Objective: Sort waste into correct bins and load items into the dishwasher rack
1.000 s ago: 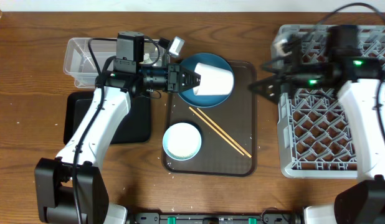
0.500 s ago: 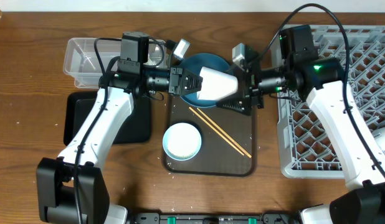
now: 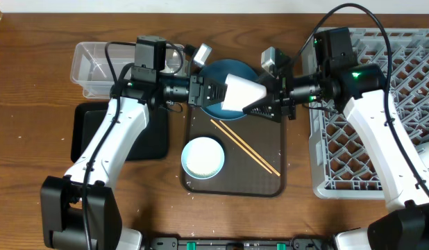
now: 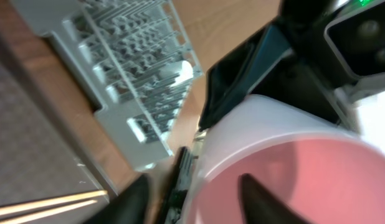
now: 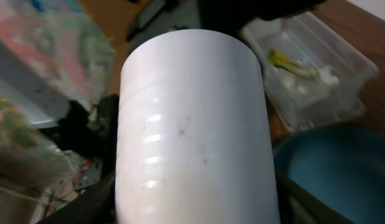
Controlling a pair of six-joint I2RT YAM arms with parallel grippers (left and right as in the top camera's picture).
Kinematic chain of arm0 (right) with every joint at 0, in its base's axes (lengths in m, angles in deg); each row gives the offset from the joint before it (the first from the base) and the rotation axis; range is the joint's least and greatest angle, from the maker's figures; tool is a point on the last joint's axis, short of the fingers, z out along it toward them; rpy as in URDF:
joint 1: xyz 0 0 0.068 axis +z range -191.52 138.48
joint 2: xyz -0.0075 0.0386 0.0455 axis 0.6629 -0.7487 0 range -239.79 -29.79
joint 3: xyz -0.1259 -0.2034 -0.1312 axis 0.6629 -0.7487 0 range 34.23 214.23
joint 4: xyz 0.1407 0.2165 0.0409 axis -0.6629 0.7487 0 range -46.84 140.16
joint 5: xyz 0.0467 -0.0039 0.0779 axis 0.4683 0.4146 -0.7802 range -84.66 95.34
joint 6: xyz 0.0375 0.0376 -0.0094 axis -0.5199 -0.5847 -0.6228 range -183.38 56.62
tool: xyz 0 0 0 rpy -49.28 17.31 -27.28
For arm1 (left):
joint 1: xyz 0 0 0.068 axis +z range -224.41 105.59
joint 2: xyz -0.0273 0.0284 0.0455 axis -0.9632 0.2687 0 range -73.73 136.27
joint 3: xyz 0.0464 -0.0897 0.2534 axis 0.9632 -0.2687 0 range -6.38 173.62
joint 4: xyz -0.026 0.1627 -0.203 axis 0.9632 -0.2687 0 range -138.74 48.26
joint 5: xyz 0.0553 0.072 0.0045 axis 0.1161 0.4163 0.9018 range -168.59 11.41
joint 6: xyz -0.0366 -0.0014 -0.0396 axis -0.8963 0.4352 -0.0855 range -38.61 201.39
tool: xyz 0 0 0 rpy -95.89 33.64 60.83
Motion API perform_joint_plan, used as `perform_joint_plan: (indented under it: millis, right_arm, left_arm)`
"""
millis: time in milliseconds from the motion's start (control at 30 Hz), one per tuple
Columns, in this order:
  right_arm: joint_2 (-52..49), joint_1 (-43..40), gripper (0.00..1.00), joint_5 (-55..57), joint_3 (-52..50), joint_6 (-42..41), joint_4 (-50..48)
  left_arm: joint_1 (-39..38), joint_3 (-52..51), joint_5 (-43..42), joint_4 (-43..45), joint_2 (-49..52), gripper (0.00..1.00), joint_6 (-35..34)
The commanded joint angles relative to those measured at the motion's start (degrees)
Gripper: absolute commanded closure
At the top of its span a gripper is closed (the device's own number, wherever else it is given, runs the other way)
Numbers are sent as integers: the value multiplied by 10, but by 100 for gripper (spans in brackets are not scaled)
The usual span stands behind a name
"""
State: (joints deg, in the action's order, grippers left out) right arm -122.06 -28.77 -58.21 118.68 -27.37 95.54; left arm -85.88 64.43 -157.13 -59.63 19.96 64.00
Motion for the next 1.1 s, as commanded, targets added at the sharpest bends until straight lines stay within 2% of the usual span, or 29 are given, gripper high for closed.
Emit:
perform_joint_plan:
  millis: [0,133,267,367,500,733,933,1067]
  right_arm:
    - [-1,-26,56,108,-3,-89,-8]
    - [0,-71,64,344,15,-243,5]
    - [2,-151,70,539,64,-344,59]
    - [1,-218,83,639,98,-382,73]
    - [1,-301,83,685,111,-397,69]
    - [-45,-431,85,707,111,-422,71]
    - [-108,-512,85,707,133,-429,75]
    - [-154,-547,79,706,161,-433,89]
  left_arm:
    - [-1,2,160,-47,5,33,28]
    - [8,3,375,-151,-2,25,47]
    - [28,3,466,-220,-36,21,86]
    - [40,3,512,-257,-71,21,111]
    - [42,3,551,-286,-108,21,118]
    - [42,3,553,-290,-123,21,118]
    - [42,3,553,-291,-123,21,118]
    - [42,3,552,-290,-123,21,118]
